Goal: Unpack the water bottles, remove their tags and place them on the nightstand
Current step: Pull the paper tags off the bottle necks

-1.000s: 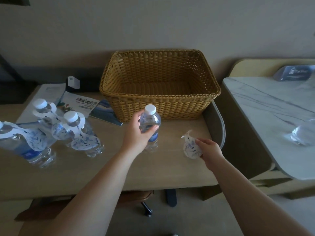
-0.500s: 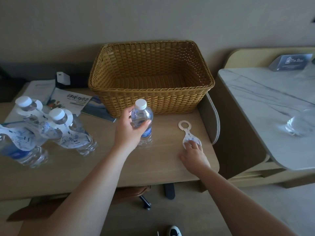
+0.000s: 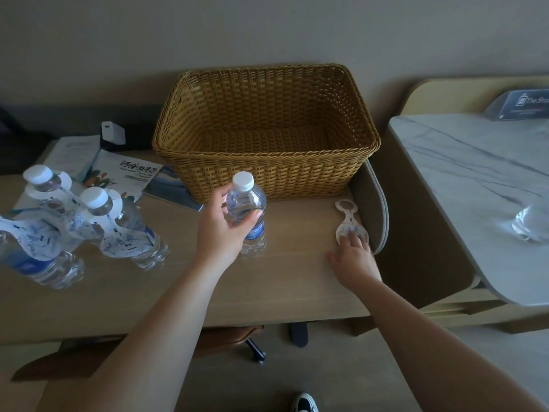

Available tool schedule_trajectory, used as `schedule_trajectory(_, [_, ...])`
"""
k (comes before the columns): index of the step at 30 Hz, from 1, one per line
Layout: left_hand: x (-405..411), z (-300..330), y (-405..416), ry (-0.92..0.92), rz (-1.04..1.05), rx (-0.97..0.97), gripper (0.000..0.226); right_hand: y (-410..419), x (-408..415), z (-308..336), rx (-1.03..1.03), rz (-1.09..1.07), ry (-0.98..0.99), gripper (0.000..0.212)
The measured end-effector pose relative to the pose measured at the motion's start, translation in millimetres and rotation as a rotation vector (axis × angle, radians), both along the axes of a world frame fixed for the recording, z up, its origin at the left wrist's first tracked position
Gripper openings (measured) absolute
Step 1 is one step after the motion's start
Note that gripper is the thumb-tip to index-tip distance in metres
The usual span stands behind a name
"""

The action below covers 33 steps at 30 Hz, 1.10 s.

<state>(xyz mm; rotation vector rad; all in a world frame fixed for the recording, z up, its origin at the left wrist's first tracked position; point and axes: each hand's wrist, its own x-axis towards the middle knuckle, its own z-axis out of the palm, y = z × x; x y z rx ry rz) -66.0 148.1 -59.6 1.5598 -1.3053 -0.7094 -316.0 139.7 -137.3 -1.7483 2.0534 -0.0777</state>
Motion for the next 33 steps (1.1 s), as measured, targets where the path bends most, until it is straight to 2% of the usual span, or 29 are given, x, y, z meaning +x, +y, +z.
schedule_trajectory(5, [-0.6,0.7,1.1,-0.013,0.006,0.014,0.063,1.2,12.5,14.2,-0.104,0.071,-0.052,0.06])
schedule_trajectory(9, [-2.1,3.2,3.2,-0.002,0.012,0.02,0.06,-2.8,37.8,34.1,-0.239,0.155,-0.192,0.062])
schedule_trajectory(13, [-1.0,4.4,3.4,0.002,0.007,0.048,0.058,-8.3,68.8,57.6,-0.315,0.282,-0.403,0.073])
schedule_trajectory(18, [-0.6,6.7,2.2,0.013,0.01,0.062,0.064,-20.4,101.2,81.4,-0.299,0.38,-0.623,0.091])
schedule_trajectory(25, [0.7,8.6,0.7,0.01,0.007,0.129,0.067,-33.1,121.0,81.1,-0.292,0.405,-0.742,0.07])
schedule_trajectory(33, [12.7,18.8,7.7,-0.01,0.134,0.181,0.071,-44.8,146.8,78.0,-0.294,0.496,-0.762,0.072])
